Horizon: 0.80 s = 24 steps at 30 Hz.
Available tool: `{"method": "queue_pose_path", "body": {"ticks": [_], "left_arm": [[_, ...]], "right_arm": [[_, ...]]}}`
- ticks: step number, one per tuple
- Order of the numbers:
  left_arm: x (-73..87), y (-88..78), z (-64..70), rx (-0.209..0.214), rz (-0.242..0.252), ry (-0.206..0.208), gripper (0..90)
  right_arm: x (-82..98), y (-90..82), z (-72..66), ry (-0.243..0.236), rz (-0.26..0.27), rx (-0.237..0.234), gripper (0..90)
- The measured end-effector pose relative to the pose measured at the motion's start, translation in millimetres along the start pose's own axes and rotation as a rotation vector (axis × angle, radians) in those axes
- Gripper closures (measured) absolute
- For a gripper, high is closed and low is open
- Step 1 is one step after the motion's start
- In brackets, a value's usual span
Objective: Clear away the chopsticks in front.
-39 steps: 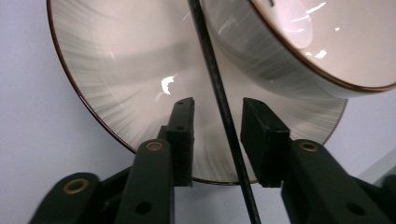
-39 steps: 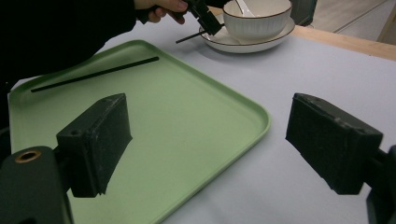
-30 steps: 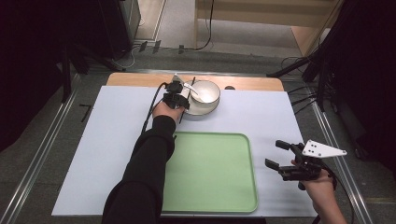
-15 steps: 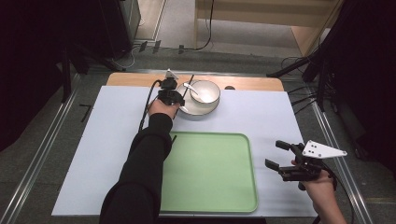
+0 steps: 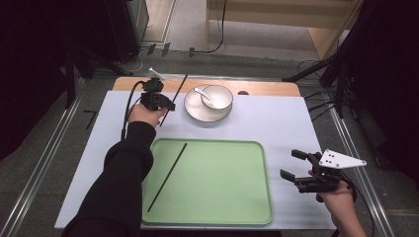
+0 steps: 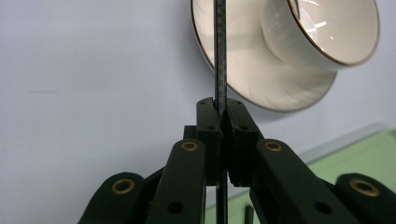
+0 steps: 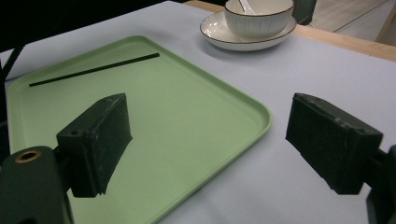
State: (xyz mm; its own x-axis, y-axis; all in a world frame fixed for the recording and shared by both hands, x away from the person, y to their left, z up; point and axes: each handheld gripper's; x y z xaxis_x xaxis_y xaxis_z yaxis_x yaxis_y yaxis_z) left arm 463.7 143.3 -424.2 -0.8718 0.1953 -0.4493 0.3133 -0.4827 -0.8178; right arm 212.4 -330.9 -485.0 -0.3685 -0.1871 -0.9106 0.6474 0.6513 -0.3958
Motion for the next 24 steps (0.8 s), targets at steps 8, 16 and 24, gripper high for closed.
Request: {"method": "queue_pose_path", "body": {"ticks": [8,16,24], "left_arm": [[38.9,-30.4,-5.3,0.025,-0.002,0.031,85.4],[80.1,-38.9,9.1,0.064,0.007,0.065,85.4],[123.7,-30.1,29.5,0.104,-0.003,0.103,85.3]], "right_arm": [[1.1,-0.2,-1.0,-0.002,-0.009,0.006,14.6],[0.6,1.5,-1.5,-0.009,-0.016,0.014,14.6],[0.3,2.5,-1.2,-0.01,-0.018,0.015,14.6]]}}
Point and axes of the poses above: each handheld gripper's, and its own axes: y roughly forward along the jaws, x roughly out of its underside, z roughly to its right, and after that the axes turned 4 degrees about x, right-handed
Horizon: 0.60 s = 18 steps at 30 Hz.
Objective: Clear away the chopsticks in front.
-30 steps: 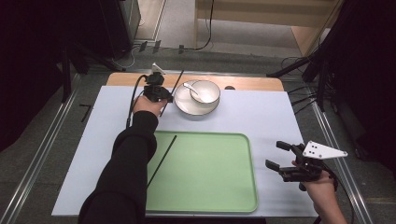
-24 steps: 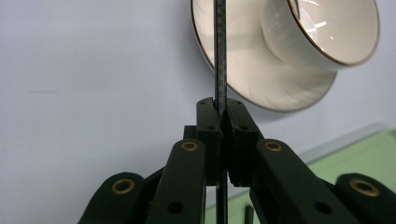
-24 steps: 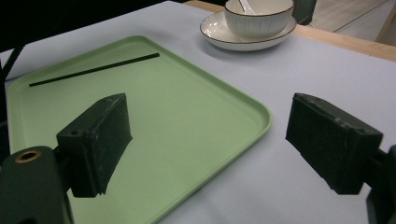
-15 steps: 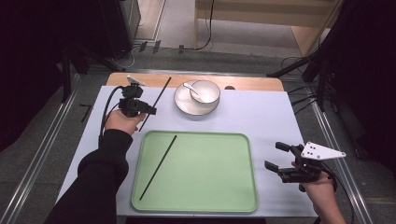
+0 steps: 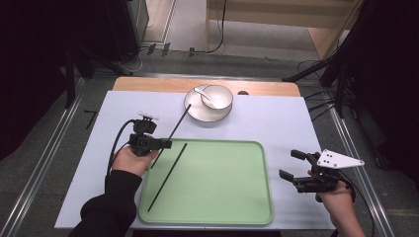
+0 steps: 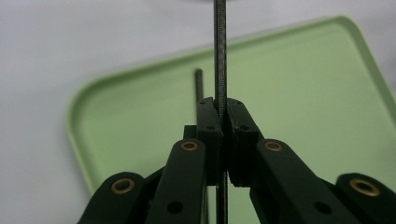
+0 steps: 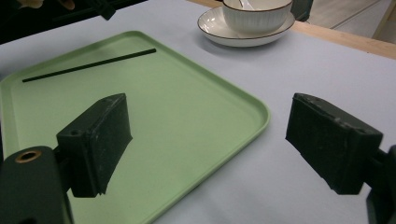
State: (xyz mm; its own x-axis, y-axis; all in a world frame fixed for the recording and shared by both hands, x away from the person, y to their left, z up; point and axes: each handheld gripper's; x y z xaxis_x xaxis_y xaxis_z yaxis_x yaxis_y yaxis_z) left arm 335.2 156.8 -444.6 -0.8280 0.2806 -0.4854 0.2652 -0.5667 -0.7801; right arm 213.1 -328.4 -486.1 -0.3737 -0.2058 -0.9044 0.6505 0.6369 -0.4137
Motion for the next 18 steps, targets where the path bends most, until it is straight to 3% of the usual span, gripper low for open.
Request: {"method": "queue_pose_path", "body": {"ticks": [3,5,8,11,18], "left_arm": [[12.6,2.5,6.4,-0.006,-0.005,0.013,85.3],[23.0,3.7,9.4,0.015,0.011,-0.002,85.3],[33.5,7.6,15.0,0.002,-0.008,0.014,85.3],[44.5,9.1,18.6,0.015,-0.012,0.007,85.3],[68.8,20.6,20.5,0.038,-0.074,-0.03,85.2]], "right_arm": [[0.2,0.4,0.4,0.002,0.003,0.0,14.6],[0.3,0.6,0.6,0.002,0.001,0.001,14.6],[0.0,1.0,0.3,-0.001,-0.001,0.0,14.6],[-0.4,1.5,-0.1,-0.005,-0.001,-0.001,14.6],[-0.8,1.8,0.6,-0.002,0.001,-0.004,14.6]]}}
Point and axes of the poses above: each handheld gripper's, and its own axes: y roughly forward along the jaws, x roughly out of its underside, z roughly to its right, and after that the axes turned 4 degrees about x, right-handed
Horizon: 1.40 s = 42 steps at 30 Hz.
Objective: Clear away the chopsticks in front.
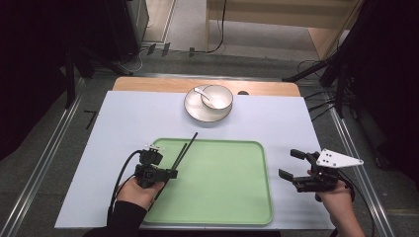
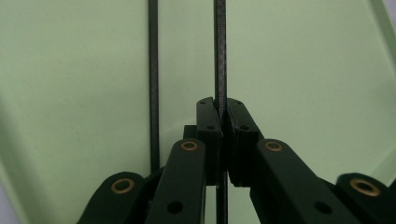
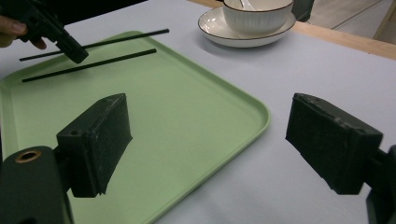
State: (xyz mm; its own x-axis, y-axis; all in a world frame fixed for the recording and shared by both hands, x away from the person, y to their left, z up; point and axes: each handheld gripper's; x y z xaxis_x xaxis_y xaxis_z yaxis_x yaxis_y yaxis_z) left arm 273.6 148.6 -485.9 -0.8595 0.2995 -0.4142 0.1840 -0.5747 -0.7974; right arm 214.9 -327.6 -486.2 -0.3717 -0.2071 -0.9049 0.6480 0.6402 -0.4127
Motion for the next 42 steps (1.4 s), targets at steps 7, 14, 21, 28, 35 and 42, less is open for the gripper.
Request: {"method": "queue_pose_path", "body": {"ticks": [7,14,21,28,35,42], "left_arm": [[10.6,9.5,-8.4,-0.032,-0.05,-0.039,85.2],[13.7,0.4,-18.0,-0.081,-0.036,-0.084,84.8],[16.7,-4.2,-23.1,-0.082,-0.025,-0.114,83.1],[16.7,-3.1,-20.4,-0.064,-0.013,-0.084,72.5],[12.2,-11.6,-22.4,-0.001,0.019,-0.074,63.2],[-0.5,-28.2,-27.6,0.034,0.055,0.024,46.4]], "right_arm": [[-1.3,0.8,-0.9,-0.009,0.002,-0.003,14.6],[-0.9,0.7,0.0,-0.005,0.002,-0.003,14.6],[-0.7,0.6,-0.3,-0.011,-0.002,-0.003,14.6],[-0.8,0.8,-1.3,-0.007,-0.005,-0.005,14.6],[-0.3,-0.3,-1.3,-0.004,-0.005,-0.006,14.6],[0.9,-1.6,-0.6,-0.001,-0.001,-0.007,14.6]]}}
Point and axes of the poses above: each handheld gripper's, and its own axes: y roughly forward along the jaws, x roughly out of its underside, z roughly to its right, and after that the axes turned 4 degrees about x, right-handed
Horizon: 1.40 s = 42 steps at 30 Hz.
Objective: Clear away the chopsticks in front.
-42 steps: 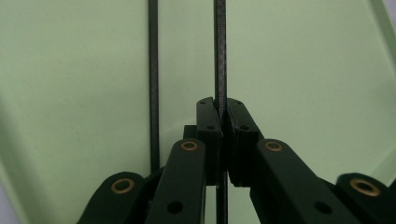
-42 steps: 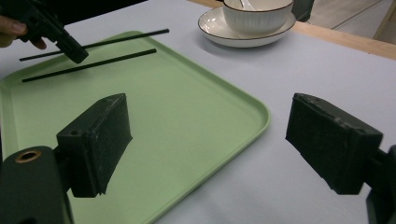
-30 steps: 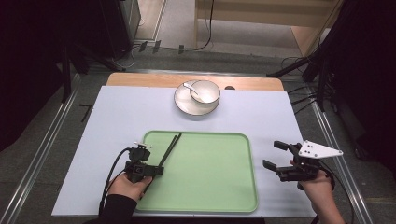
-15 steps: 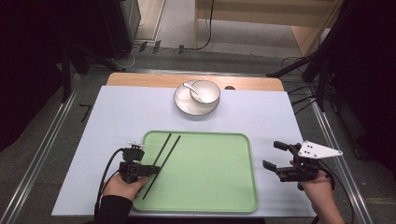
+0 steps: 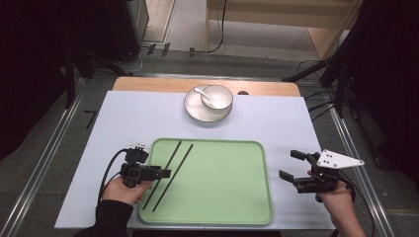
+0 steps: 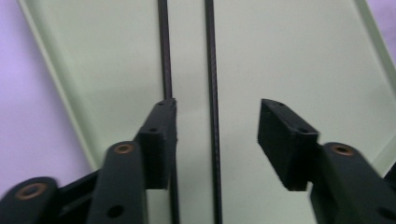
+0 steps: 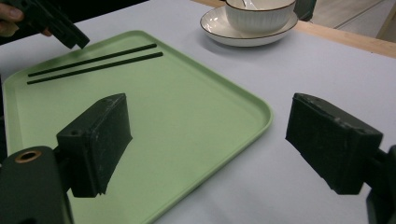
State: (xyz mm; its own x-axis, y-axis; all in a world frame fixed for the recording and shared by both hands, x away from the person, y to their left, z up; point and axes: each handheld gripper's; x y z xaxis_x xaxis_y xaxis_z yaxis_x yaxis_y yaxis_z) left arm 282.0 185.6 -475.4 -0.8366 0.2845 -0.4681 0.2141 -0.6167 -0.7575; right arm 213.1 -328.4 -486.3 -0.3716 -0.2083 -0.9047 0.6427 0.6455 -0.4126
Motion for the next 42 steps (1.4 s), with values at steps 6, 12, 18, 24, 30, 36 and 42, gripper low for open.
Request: {"method": "queue_pose_path", "body": {"ticks": [6,12,18,24,30,36,42], "left_arm": [[-6.5,-19.9,-19.6,0.008,0.082,0.134,34.1],[-6.0,-37.0,-43.2,0.014,0.13,0.164,30.5],[4.9,-52.7,-57.7,-0.033,0.191,0.296,26.4],[22.6,-72.9,-67.7,-0.007,0.247,0.33,26.3],[38.5,-83.8,-73.6,-0.026,0.289,0.381,26.3],[39.3,-88.4,-81.7,-0.01,0.352,0.388,26.3],[40.1,-88.7,-84.3,-0.02,0.345,0.389,26.3]], "right_arm": [[1.7,-2.8,2.0,0.008,0.0,0.012,14.6],[3.1,-4.4,2.9,0.014,-0.005,0.018,14.6],[4.0,-8.4,4.0,0.019,0.002,0.027,14.6],[5.1,-9.6,4.6,0.024,0.002,0.026,14.6],[5.4,-11.0,5.6,0.022,0.015,0.021,15.0],[5.6,-11.1,5.8,0.024,0.014,0.019,15.0],[5.7,-10.9,5.7,0.024,0.012,0.019,15.1]]}}
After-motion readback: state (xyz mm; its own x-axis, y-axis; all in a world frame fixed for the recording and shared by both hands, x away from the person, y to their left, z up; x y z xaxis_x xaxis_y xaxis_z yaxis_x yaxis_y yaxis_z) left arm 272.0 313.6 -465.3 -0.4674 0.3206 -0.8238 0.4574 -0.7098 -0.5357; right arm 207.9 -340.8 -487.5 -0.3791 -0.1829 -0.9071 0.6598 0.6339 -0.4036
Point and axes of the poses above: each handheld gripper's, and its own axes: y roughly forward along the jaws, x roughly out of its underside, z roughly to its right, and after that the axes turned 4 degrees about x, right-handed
